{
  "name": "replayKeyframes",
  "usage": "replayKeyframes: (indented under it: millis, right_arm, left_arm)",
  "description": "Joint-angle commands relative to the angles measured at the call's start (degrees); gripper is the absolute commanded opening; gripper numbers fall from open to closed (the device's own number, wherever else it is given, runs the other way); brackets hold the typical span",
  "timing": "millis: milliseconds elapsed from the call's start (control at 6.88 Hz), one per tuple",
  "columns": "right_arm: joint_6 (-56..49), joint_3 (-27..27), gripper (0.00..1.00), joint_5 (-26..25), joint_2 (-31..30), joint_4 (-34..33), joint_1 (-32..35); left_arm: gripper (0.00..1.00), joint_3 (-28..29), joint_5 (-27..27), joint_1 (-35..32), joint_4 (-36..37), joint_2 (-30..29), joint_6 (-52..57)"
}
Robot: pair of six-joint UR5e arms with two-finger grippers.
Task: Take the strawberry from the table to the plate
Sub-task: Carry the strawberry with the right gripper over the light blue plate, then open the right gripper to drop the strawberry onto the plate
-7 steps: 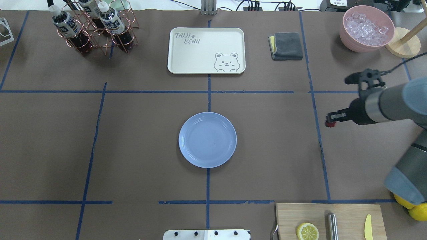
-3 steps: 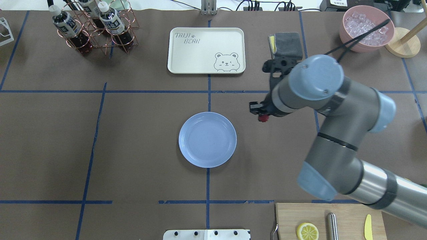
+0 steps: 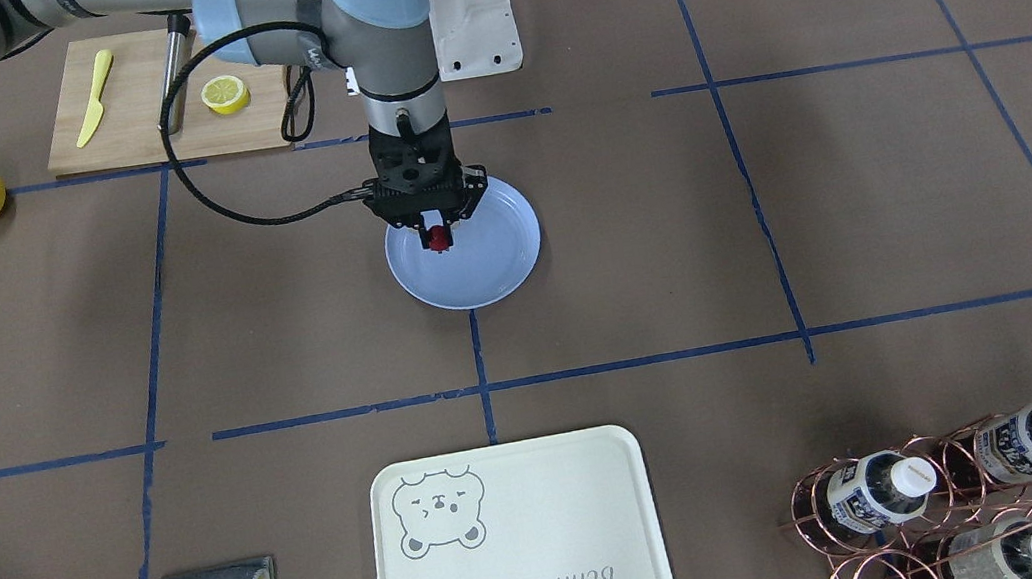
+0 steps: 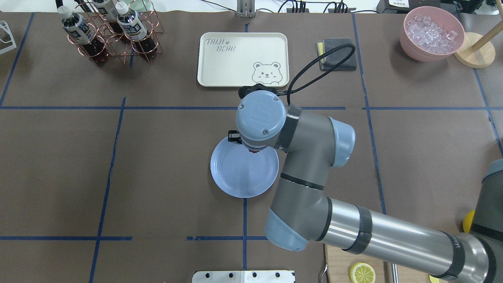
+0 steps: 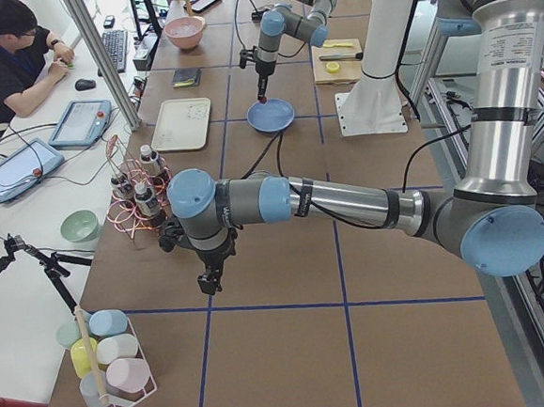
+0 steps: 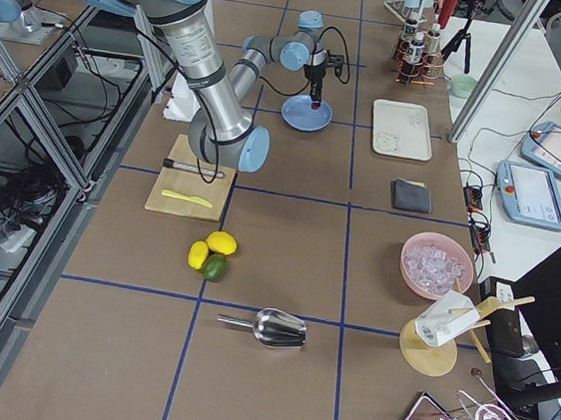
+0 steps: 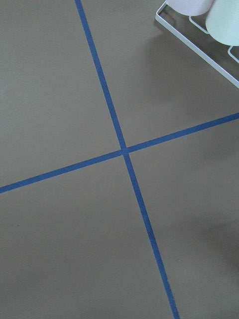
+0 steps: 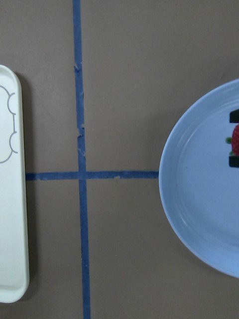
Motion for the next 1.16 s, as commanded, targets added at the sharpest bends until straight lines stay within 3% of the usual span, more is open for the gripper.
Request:
replayKeyframes:
  millis: [0, 582, 727, 1018]
  right_arm:
    - [1.7, -4.4, 0.0, -2.1, 1.6, 0.1, -2.2]
    - [2.0, -6.0, 0.0, -2.8, 2.0, 0.2, -3.3]
    - [1.9, -6.2, 0.04, -2.8, 1.9, 0.3, -3.3]
    - [1.9, -6.3, 0.66, -2.8, 1.9, 0.4, -3.7]
  left_arm:
    - [1.0, 0.0, 0.0, 0.0, 0.0, 0.0, 0.0]
    - [1.0, 0.0, 0.0, 0.0, 0.0, 0.0, 0.1]
    - [1.0, 0.0, 0.0, 0.0, 0.0, 0.0, 0.1]
    - [1.0, 0.0, 0.0, -0.1, 0.0, 0.1, 0.0]
